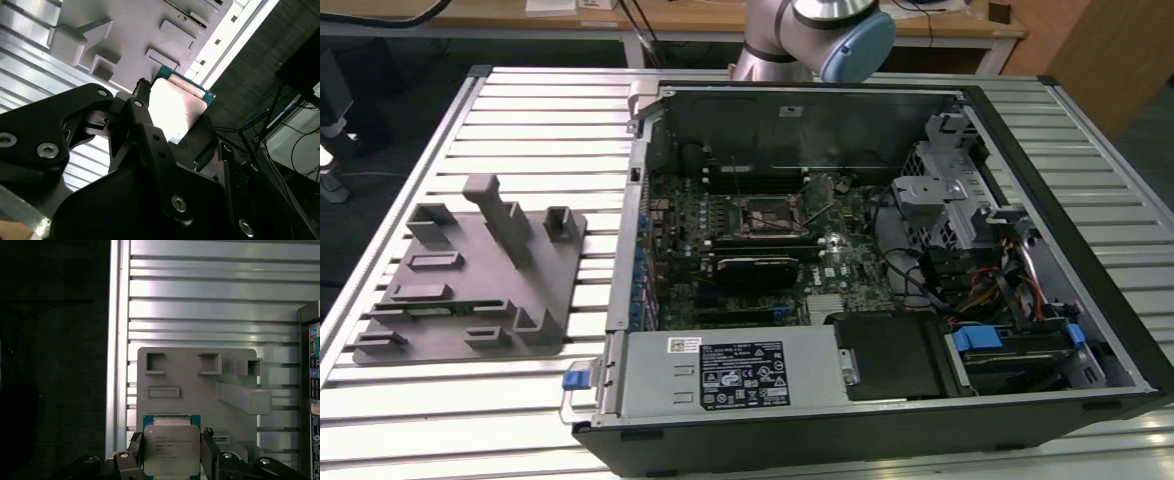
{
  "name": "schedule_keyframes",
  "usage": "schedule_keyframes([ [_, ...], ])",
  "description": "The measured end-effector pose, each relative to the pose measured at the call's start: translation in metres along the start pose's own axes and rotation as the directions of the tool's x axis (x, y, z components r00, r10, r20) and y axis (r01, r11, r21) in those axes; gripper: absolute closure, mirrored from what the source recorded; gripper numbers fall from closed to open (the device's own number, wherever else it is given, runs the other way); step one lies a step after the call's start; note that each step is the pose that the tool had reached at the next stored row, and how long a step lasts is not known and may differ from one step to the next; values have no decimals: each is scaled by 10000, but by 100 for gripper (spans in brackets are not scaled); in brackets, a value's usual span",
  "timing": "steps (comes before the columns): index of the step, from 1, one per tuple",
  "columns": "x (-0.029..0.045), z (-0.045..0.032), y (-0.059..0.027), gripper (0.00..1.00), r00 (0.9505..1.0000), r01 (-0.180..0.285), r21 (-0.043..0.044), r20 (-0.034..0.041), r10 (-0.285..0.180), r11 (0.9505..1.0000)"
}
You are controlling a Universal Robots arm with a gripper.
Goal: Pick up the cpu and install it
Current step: 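Pick up the cpu and move it towards the insertion slot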
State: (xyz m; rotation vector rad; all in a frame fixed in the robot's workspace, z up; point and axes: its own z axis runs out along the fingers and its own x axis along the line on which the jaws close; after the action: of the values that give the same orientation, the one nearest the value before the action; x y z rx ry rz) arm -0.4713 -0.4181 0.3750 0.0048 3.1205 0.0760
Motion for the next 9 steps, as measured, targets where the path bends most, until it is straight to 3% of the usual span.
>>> schedule_keyframes([
  [4,-2,-57,3,46,10000,1,0,1,-1,10000],
  [9,-3,-60,3,46,10000,1,0,0,-1,10000],
])
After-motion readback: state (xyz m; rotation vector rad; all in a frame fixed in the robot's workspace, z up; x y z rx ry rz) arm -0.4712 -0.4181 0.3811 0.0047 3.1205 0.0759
